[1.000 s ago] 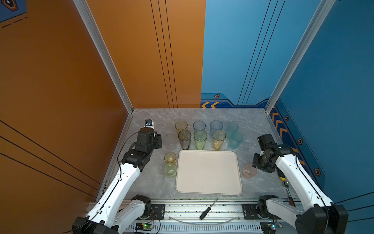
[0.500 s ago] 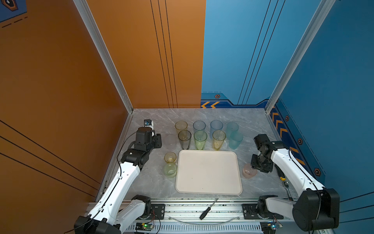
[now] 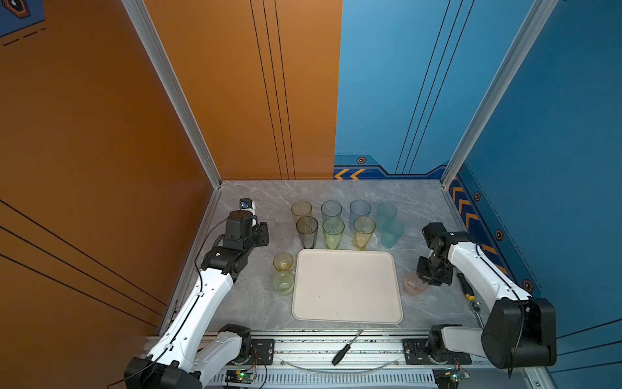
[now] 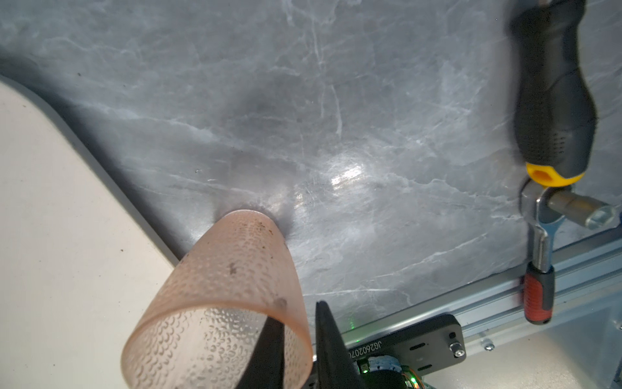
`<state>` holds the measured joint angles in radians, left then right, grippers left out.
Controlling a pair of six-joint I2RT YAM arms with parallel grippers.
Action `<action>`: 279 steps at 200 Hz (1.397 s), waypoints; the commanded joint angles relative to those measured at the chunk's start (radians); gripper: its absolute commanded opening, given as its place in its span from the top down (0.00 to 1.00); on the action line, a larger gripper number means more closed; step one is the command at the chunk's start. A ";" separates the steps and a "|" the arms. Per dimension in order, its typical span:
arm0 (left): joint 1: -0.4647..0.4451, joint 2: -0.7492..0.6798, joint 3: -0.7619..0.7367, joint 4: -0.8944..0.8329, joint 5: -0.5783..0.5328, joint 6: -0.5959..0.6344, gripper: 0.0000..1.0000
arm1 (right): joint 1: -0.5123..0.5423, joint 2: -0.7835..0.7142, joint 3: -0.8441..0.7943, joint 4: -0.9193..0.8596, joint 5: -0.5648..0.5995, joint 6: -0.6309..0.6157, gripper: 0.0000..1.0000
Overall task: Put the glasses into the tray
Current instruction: 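Lower right gripper onto pink frosted cup and grasp it while left arm rises, then carry pink cup with right gripper onto tray's far edge and release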
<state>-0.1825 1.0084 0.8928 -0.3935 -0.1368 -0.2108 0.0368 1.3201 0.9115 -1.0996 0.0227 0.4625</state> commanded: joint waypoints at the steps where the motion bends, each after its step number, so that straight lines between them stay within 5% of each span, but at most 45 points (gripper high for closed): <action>1: 0.010 0.005 0.014 -0.001 0.017 -0.004 0.47 | -0.005 0.017 -0.013 0.018 -0.024 -0.015 0.92; 25: 0.009 0.005 0.016 -0.002 0.017 -0.002 0.47 | 0.007 0.021 -0.012 0.023 -0.027 -0.017 1.00; 75: 0.009 0.018 0.016 -0.007 0.002 -0.002 0.47 | 0.082 -0.042 0.019 0.020 0.050 -0.002 1.00; 137: -0.008 0.071 0.047 -0.055 -0.069 0.001 0.48 | 0.300 -0.108 0.282 -0.025 0.128 -0.020 1.00; 220: -0.031 0.144 0.091 -0.151 -0.072 -0.032 0.47 | 0.784 0.243 0.570 0.097 0.131 -0.105 1.00; 279: -0.044 0.142 0.086 -0.162 -0.054 -0.045 0.47 | 0.877 0.570 0.822 0.098 0.144 -0.192 1.00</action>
<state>-0.2119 1.1522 0.9577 -0.5259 -0.2012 -0.2375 0.9157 1.8126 1.6382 -1.0077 0.1543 0.3229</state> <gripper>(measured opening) 0.527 0.048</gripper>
